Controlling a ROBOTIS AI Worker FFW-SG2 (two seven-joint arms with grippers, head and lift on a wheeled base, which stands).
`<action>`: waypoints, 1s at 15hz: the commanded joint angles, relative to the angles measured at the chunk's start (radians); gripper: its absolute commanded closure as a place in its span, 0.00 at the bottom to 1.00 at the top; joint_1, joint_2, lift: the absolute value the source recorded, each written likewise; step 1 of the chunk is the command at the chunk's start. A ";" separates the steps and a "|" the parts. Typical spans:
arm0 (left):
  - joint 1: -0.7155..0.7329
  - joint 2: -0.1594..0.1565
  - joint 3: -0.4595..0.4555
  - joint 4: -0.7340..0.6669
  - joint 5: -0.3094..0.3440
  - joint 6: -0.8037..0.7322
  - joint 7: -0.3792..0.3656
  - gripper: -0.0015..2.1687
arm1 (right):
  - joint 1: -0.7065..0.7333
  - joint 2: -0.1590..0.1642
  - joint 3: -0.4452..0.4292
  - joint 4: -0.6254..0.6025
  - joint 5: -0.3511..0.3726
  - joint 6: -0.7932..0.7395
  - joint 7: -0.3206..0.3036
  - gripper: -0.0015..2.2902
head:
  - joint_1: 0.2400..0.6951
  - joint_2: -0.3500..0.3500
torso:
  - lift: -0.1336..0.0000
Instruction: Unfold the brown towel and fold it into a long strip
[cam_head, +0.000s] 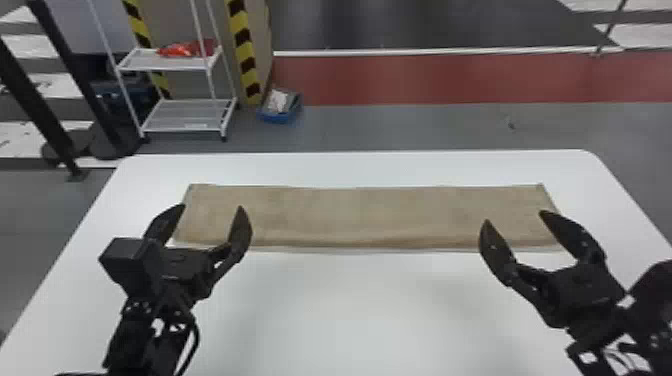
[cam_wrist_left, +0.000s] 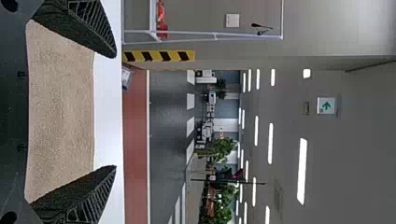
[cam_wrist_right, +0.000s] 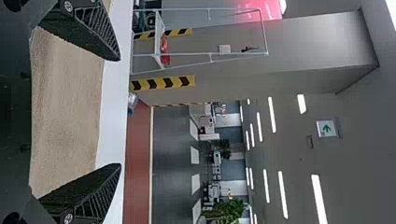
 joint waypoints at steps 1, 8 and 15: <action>0.013 0.000 -0.001 -0.014 0.000 0.000 0.006 0.01 | 0.010 0.000 0.014 -0.009 0.000 -0.008 -0.013 0.04 | 1.00 0.57 | 0.12; 0.024 0.000 -0.003 -0.020 0.000 -0.003 0.006 0.01 | 0.018 0.000 0.026 -0.009 0.000 -0.033 -0.039 0.04 | 1.00 0.58 | 0.12; 0.018 0.000 -0.015 -0.019 -0.005 -0.003 0.009 0.01 | 0.013 -0.002 0.023 -0.002 -0.012 -0.039 -0.053 0.04 | 1.00 0.57 | 0.13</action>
